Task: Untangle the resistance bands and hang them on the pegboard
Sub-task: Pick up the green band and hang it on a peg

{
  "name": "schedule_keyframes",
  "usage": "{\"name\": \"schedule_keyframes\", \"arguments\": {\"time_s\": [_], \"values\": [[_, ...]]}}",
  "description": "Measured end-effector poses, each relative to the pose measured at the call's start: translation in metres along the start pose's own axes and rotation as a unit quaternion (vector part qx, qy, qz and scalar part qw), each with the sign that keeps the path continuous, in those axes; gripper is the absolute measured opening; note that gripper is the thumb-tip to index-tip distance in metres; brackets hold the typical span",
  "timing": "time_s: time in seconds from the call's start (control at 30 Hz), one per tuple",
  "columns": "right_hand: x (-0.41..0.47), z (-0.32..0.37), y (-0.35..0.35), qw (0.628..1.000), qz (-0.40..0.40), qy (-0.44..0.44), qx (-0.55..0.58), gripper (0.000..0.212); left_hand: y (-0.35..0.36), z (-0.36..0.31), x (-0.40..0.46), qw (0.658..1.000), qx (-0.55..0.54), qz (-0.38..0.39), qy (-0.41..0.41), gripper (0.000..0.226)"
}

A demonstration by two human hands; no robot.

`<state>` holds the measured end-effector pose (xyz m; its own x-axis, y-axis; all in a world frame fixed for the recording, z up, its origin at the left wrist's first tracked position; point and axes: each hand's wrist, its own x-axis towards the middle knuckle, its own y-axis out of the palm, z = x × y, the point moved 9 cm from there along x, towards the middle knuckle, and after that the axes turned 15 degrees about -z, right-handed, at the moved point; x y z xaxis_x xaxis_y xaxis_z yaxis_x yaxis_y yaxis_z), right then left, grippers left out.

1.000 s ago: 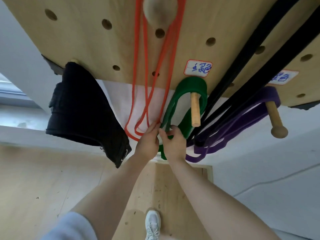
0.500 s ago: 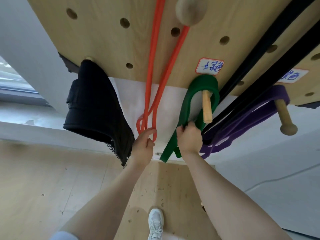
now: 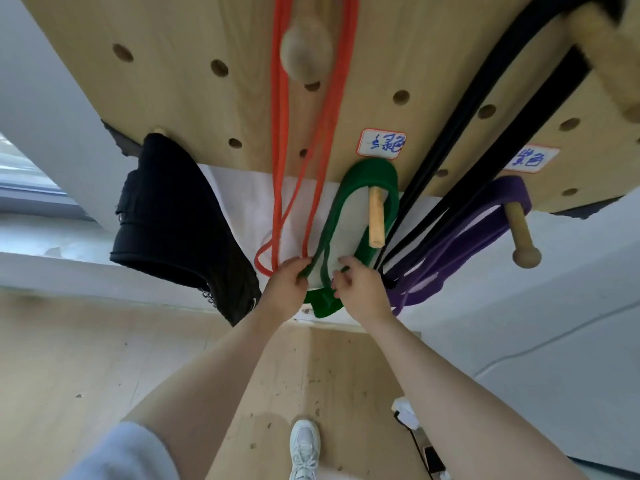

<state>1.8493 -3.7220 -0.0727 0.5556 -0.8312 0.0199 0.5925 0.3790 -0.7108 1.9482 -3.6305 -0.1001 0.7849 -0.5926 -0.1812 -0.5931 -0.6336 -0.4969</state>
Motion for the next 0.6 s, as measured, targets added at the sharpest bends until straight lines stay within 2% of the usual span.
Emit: {"name": "schedule_keyframes", "arguments": {"time_s": [0.07,0.13,0.2,0.3,0.43,0.6], "values": [[-0.007,-0.009,-0.025,0.998,-0.031,-0.013,-0.044,0.022,-0.011,-0.005,-0.013,0.999,0.043,-0.005,-0.016,0.035],[-0.008,-0.030,-0.056,0.992,-0.099,0.047,-0.065,0.026,-0.019,-0.006,-0.020,0.991,0.126,-0.014,-0.034,0.030],[-0.009,-0.050,-0.080,0.979,-0.157,0.123,-0.034,0.022,-0.015,-0.014,-0.028,0.983,0.177,0.018,-0.037,0.027],[-0.007,-0.054,-0.091,0.974,-0.186,0.131,0.028,0.012,0.018,-0.049,-0.044,0.987,0.130,0.080,0.048,0.027],[-0.019,-0.054,-0.086,0.960,-0.205,0.150,0.118,0.030,0.055,-0.097,-0.064,0.971,0.078,0.106,0.200,0.047],[-0.025,-0.079,-0.092,0.931,-0.263,0.194,0.160,0.028,0.086,-0.122,-0.059,0.948,0.111,0.103,0.282,0.055]]}}
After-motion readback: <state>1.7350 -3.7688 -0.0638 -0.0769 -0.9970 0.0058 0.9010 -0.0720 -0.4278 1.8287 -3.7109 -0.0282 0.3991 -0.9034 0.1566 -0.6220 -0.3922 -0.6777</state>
